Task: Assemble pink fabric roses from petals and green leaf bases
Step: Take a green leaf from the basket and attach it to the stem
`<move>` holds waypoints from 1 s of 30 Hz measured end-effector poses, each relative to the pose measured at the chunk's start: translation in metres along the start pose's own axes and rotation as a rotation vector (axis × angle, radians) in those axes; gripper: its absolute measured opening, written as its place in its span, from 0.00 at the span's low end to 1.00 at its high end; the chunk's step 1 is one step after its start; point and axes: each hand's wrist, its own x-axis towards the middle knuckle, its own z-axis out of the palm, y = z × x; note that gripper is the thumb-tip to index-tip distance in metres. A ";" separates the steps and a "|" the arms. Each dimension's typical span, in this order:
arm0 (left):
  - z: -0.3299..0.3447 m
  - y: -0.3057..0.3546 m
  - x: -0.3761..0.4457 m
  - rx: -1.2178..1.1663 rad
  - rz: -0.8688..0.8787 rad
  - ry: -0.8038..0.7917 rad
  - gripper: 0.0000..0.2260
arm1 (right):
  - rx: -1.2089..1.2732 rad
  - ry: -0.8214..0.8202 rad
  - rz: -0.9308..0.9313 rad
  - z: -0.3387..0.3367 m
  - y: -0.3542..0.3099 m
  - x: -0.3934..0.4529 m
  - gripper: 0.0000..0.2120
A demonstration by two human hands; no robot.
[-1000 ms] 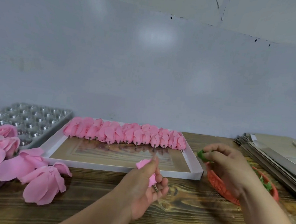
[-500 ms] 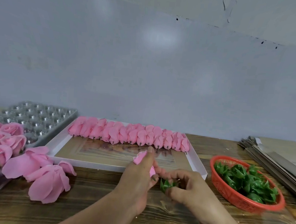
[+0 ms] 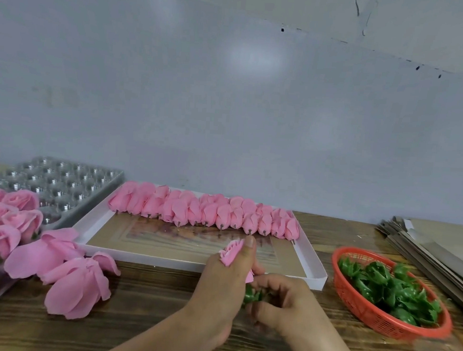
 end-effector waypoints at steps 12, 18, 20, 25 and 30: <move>0.001 -0.005 -0.001 0.043 0.089 -0.013 0.20 | 0.093 0.035 -0.101 0.006 0.003 0.001 0.15; 0.002 -0.006 -0.004 0.065 0.155 -0.045 0.19 | 0.149 0.138 -0.155 0.010 0.002 0.001 0.19; 0.003 -0.006 -0.004 0.059 0.164 -0.041 0.19 | 0.145 0.176 -0.155 0.009 0.005 0.002 0.19; 0.002 -0.011 0.002 -0.037 0.079 -0.021 0.18 | 0.191 0.172 -0.092 0.011 0.005 0.002 0.21; -0.003 -0.001 0.005 -0.077 0.106 -0.017 0.19 | 0.069 0.224 -0.081 0.006 0.002 0.002 0.17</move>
